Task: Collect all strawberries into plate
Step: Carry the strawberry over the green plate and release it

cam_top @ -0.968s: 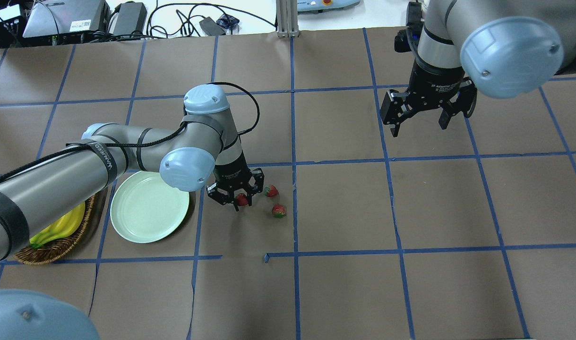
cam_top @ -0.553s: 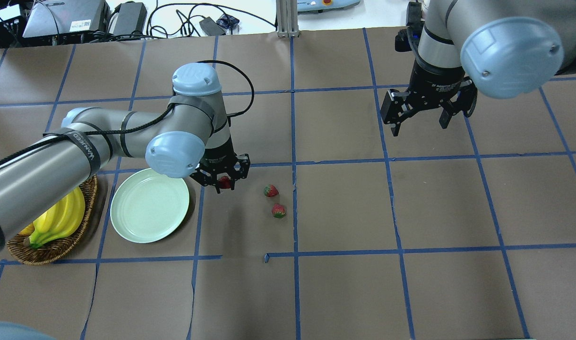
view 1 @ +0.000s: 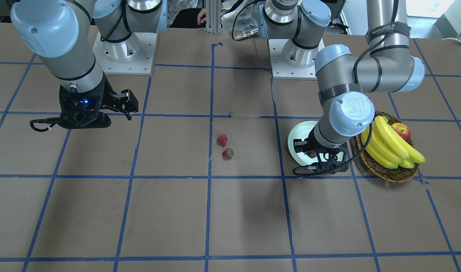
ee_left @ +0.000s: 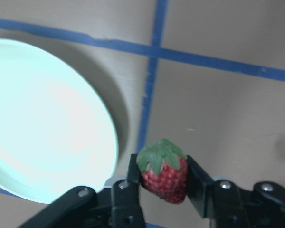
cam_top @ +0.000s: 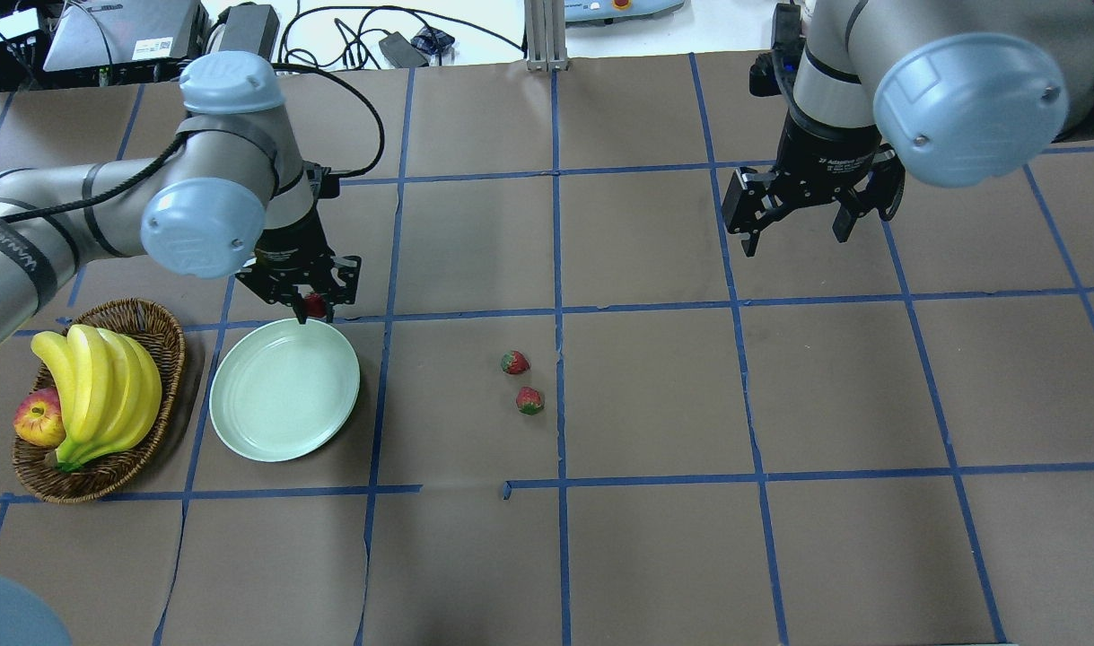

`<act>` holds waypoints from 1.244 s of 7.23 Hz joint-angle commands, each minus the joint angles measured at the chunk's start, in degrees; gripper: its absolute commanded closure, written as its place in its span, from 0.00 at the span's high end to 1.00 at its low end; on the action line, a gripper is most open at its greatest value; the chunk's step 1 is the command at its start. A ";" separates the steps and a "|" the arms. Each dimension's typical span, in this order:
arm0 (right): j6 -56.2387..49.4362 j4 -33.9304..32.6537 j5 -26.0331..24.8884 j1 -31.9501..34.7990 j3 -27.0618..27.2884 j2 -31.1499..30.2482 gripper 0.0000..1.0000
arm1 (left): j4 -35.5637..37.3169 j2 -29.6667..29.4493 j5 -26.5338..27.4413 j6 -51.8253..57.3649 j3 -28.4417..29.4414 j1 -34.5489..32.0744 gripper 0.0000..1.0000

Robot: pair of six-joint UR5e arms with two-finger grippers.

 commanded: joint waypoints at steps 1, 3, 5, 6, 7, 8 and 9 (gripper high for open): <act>-0.01 -0.18 -0.08 0.00 0.00 0.13 1.00 | 0.87 -0.34 0.51 4.58 -3.77 4.09 0.00; 0.07 -0.18 -0.34 0.00 0.00 0.13 1.00 | 0.79 -0.87 0.78 3.45 -4.23 4.18 0.30; 0.16 -0.09 -0.43 0.00 0.00 0.13 1.00 | 0.79 -0.87 0.96 4.31 -3.96 4.09 0.87; 0.60 -0.09 -0.43 0.09 0.00 0.13 1.00 | 0.88 -0.35 0.96 3.88 -3.70 3.83 0.95; 0.69 -0.09 -0.43 0.09 0.00 0.13 1.00 | 1.05 -0.17 0.96 3.87 -3.35 2.79 0.99; 0.95 -0.09 -0.26 0.18 0.00 0.13 1.00 | 1.31 0.00 0.87 3.70 -1.26 1.12 0.99; 0.95 -0.09 0.18 0.18 0.00 0.13 1.00 | 1.40 -0.17 0.87 2.05 1.11 -1.94 1.00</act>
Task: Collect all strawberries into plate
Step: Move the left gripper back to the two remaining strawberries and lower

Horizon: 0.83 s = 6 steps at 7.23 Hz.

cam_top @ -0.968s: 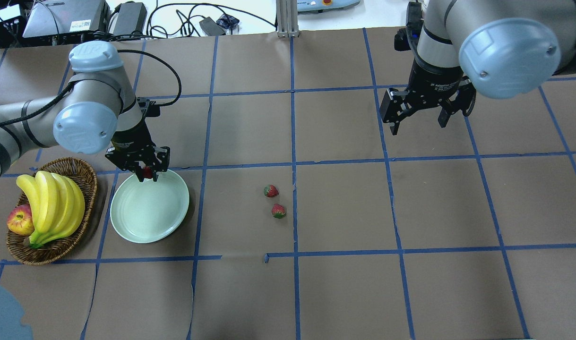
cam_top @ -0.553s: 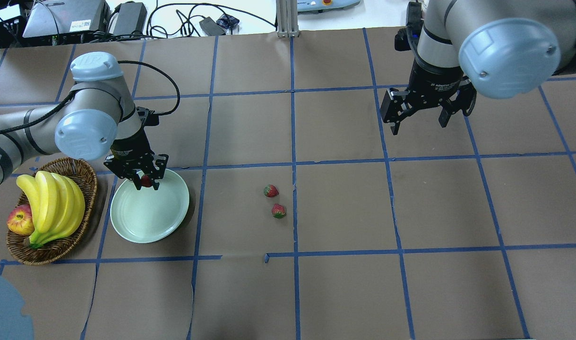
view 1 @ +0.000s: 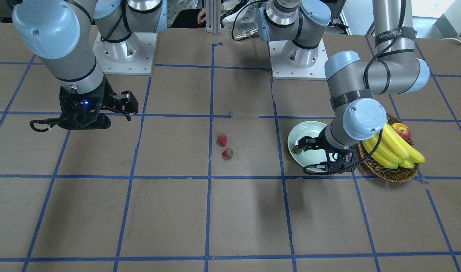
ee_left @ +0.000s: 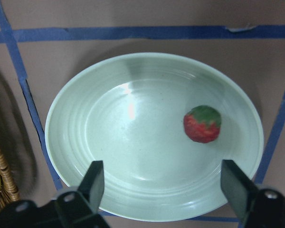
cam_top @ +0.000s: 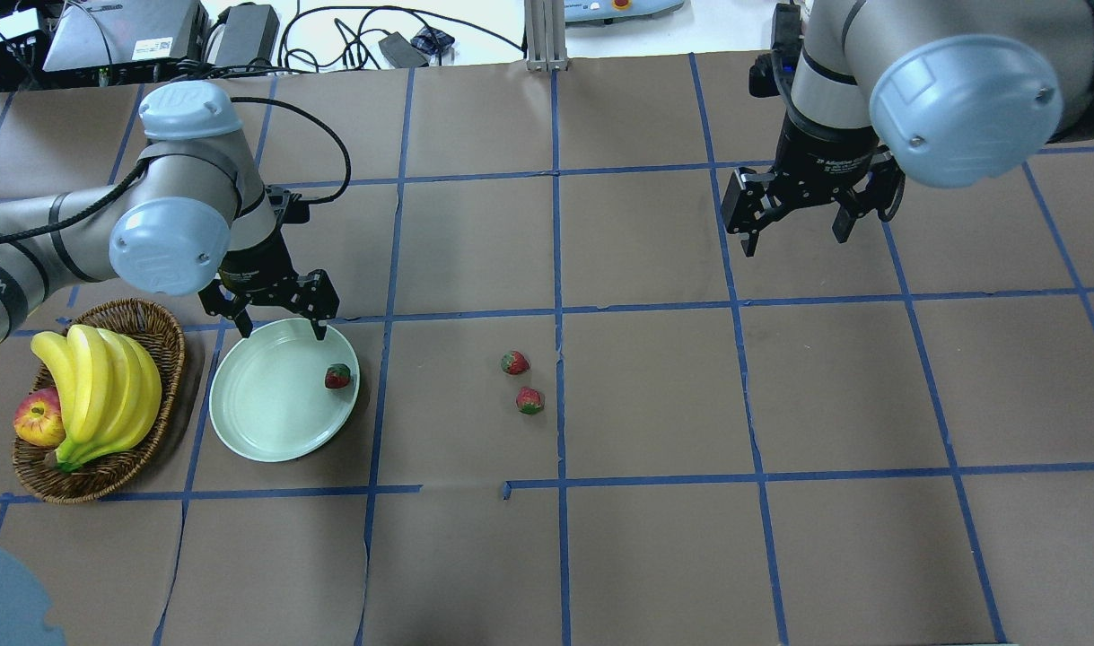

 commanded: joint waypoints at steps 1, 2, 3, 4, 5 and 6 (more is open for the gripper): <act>0.12 -0.09 0.39 0.04 0.00 0.00 1.00 | 0.18 0.24 -0.21 -7.31 3.40 -6.30 1.00; 0.12 0.00 0.39 0.04 0.00 0.09 1.00 | 2.00 -0.19 -0.90 -12.07 3.41 -8.86 1.00; 0.21 0.00 0.39 0.04 0.00 0.09 1.00 | 2.81 -0.89 -2.04 -16.82 3.41 -11.14 1.00; 0.21 0.00 0.39 0.04 0.00 0.09 1.00 | 7.34 -1.60 -7.97 -23.65 3.15 -12.82 1.00; 0.21 0.00 0.39 0.04 0.00 0.09 1.00 | 9.30 -2.13 -12.47 -29.90 3.06 -13.53 1.00; 0.29 0.00 0.39 0.04 0.17 0.09 1.00 | 9.40 -2.83 -13.47 -29.96 3.06 -15.02 1.00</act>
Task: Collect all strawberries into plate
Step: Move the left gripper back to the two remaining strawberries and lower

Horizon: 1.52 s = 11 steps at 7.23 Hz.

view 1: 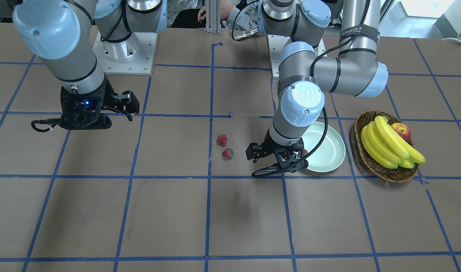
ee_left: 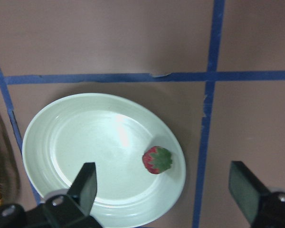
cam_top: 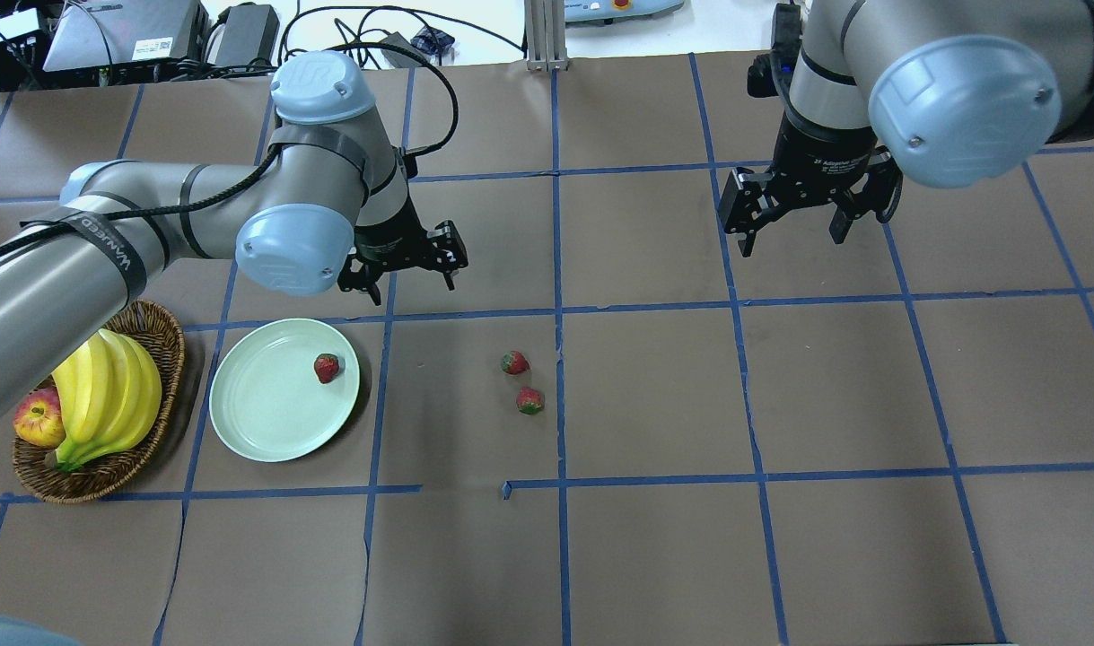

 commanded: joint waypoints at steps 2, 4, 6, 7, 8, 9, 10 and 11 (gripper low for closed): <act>0.07 0.00 0.00 0.09 0.21 0.00 1.00 | 4.38 -3.53 -7.69 -5.32 -0.15 -3.80 0.98; 0.16 0.00 0.00 0.09 0.47 0.00 1.00 | 7.11 -6.34 -7.98 -5.16 -0.23 -4.24 0.98; 0.33 0.17 -0.09 0.26 0.56 -0.09 1.00 | 6.59 -7.41 -8.60 -5.59 -1.02 -5.56 0.94; 0.33 0.17 -0.26 0.26 0.56 -0.09 1.00 | 6.50 -7.93 -8.60 -5.77 -1.37 -6.35 0.89; 0.42 0.17 -0.09 0.35 0.56 -0.09 1.00 | 6.41 -8.55 -8.60 -5.69 -1.46 -6.79 0.82; 0.68 0.17 0.00 0.44 0.65 0.00 1.00 | 6.32 -8.90 -8.51 -5.34 -2.16 -6.88 0.82; 0.68 0.09 0.00 0.44 1.09 0.00 1.00 | 6.32 -8.91 -8.42 -5.16 -3.13 -7.23 0.82; 0.68 0.00 0.00 0.44 1.35 0.00 1.00 | 6.32 -8.91 -8.25 -5.16 -3.31 -7.41 0.80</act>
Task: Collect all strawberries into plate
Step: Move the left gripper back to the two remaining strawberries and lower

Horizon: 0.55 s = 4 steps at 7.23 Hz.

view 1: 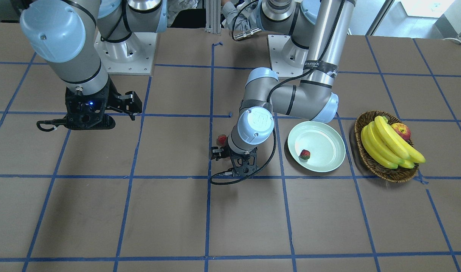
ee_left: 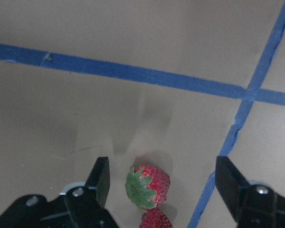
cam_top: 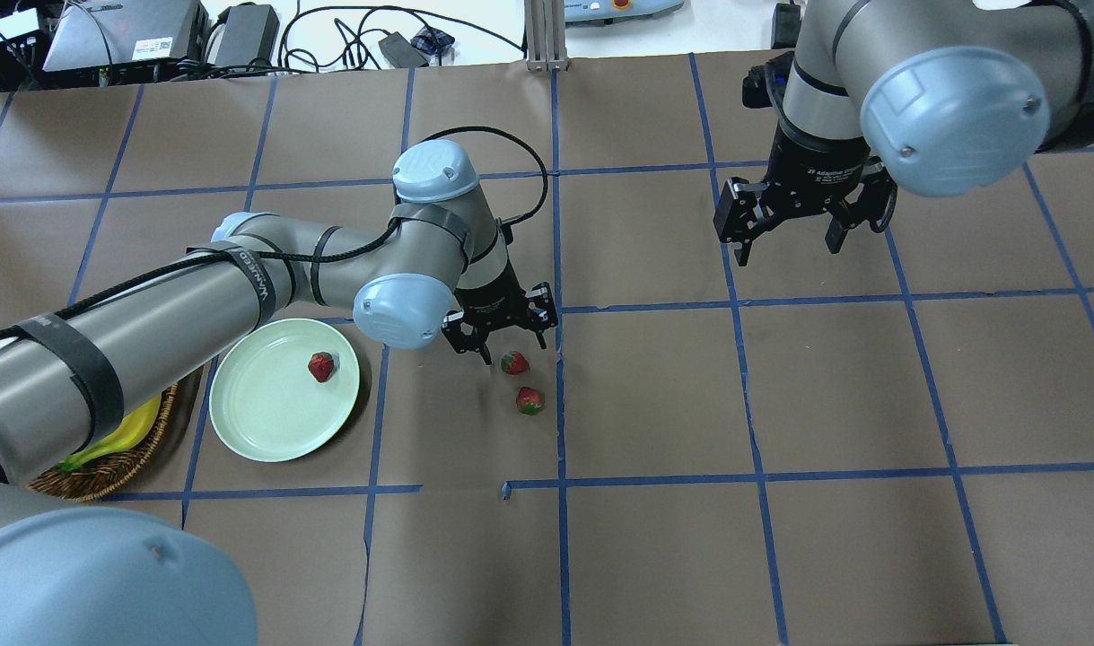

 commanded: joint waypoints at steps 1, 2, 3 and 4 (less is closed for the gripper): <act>0.04 -0.10 0.02 0.03 0.45 0.01 1.00 | -0.02 -0.08 0.26 0.10 -0.56 -0.30 0.74; -0.05 -0.10 0.02 0.03 0.45 0.01 1.00 | -0.02 -0.08 0.26 0.19 -0.56 -0.30 0.60; -0.05 -0.19 0.02 0.03 0.45 0.01 1.00 | -0.02 0.01 0.44 0.54 -0.38 -0.30 0.38; -0.05 -0.19 0.02 0.03 0.45 0.01 1.00 | -0.02 0.10 0.79 0.63 -0.29 -0.30 0.05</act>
